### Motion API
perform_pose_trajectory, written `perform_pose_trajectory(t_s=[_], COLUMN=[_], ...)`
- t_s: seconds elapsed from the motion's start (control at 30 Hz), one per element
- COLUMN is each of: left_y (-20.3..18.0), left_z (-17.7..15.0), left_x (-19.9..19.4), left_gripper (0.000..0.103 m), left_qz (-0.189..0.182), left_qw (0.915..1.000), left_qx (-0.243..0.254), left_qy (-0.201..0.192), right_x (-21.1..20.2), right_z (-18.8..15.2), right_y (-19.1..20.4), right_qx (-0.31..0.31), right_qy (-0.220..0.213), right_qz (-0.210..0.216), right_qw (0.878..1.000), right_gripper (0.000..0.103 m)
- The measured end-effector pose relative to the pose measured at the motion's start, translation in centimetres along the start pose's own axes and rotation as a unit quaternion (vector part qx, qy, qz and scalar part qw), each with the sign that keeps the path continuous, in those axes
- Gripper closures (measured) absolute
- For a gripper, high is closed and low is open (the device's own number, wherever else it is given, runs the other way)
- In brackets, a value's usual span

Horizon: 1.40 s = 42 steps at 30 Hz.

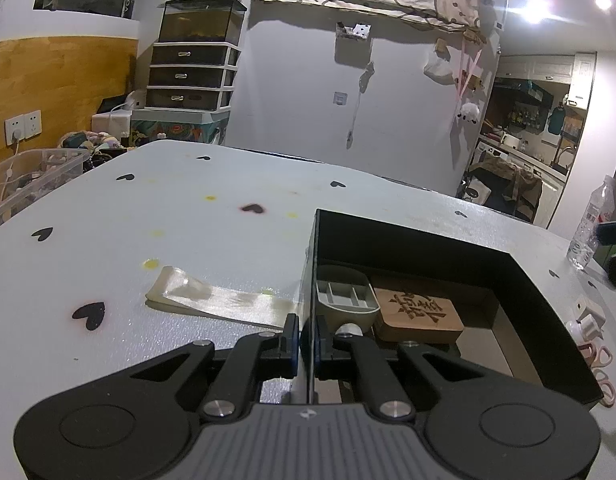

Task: Organize rigid objects
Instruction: 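Withdraw the right gripper from the box and move it to the pink clip, then grasp the pink plastic clip with the right gripper and lift it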

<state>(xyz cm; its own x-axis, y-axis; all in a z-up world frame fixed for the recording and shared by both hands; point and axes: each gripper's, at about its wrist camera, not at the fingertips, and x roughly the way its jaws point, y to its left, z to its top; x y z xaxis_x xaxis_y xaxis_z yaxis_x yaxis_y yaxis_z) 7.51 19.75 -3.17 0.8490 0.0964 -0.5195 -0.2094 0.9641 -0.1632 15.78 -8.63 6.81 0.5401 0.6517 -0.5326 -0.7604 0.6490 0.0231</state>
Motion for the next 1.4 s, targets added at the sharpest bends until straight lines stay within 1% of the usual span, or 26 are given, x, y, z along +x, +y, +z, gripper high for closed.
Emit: perform_pose_trajectory(t_s=[0.07, 0.2, 0.43, 0.6, 0.7, 0.83, 0.93, 0.97, 1.0, 1.07, 1.13, 1.2, 1.33, 1.4], left_y=[0.0, 0.0, -0.1, -0.1, -0.1, -0.1, -0.2, -0.2, -0.2, -0.2, -0.2, -0.2, -0.2, -0.3], left_z=[0.0, 0.0, -0.2, -0.3, -0.3, -0.4, -0.4, -0.3, -0.4, -0.4, -0.4, -0.4, -0.4, -0.3], left_x=[0.0, -0.1, -0.4, -0.5, -0.5, -0.6, -0.6, -0.7, -0.6, -0.7, -0.7, -0.7, -0.7, -0.7], left_gripper=[0.096, 0.096, 0.096, 0.096, 0.096, 0.096, 0.096, 0.096, 0.096, 0.096, 0.097, 0.097, 0.097, 0.097], left_qz=[0.0, 0.0, -0.002, -0.002, 0.0, 0.002, 0.004, 0.005, 0.005, 0.005, 0.005, 0.005, 0.005, 0.004], left_qw=[1.0, 1.0, 1.0, 1.0, 1.0, 1.0, 1.0, 1.0, 1.0, 1.0, 1.0, 1.0, 1.0, 1.0], left_qx=[0.0, 0.0, -0.002, -0.004, -0.004, -0.002, -0.001, -0.001, -0.001, 0.0, -0.001, -0.001, 0.0, 0.001], left_qy=[0.0, -0.001, -0.005, -0.006, -0.008, -0.007, -0.003, -0.003, -0.002, -0.003, -0.002, -0.002, -0.002, -0.003], right_x=[-0.8, -2.5, -4.0, -3.9, -3.4, -2.7, -1.9, -1.5, -1.2, -0.4, 0.5, 1.4, 3.0, 3.6], right_z=[-0.5, -2.1, -5.5, -8.2, -9.8, -10.8, -11.1, -11.1, -11.1, -11.1, -11.0, -10.9, -10.9, -11.1], right_y=[-0.3, -1.2, -2.8, -3.7, -3.9, -3.8, -3.7, -3.6, -3.6, -3.4, -3.2, -2.9, -2.8, -2.8], right_qx=[0.017, 0.05, 0.102, 0.133, 0.141, 0.134, 0.116, 0.106, 0.096, 0.072, 0.053, 0.035, 0.012, 0.001], right_qy=[-0.009, -0.03, -0.041, -0.029, -0.017, -0.004, 0.007, 0.008, 0.011, 0.021, 0.03, 0.04, 0.06, 0.07], right_qz=[-0.009, -0.041, -0.092, -0.121, -0.137, -0.143, -0.152, -0.153, -0.153, -0.148, -0.147, -0.146, -0.141, -0.14], right_qw=[1.0, 0.997, 0.99, 0.983, 0.98, 0.981, 0.982, 0.982, 0.984, 0.986, 0.987, 0.988, 0.988, 0.988], right_gripper=[0.0, 0.0, 0.0, 0.0, 0.0, 0.0, 0.001, 0.003, 0.01, 0.016, 0.019, 0.028, 0.04, 0.05])
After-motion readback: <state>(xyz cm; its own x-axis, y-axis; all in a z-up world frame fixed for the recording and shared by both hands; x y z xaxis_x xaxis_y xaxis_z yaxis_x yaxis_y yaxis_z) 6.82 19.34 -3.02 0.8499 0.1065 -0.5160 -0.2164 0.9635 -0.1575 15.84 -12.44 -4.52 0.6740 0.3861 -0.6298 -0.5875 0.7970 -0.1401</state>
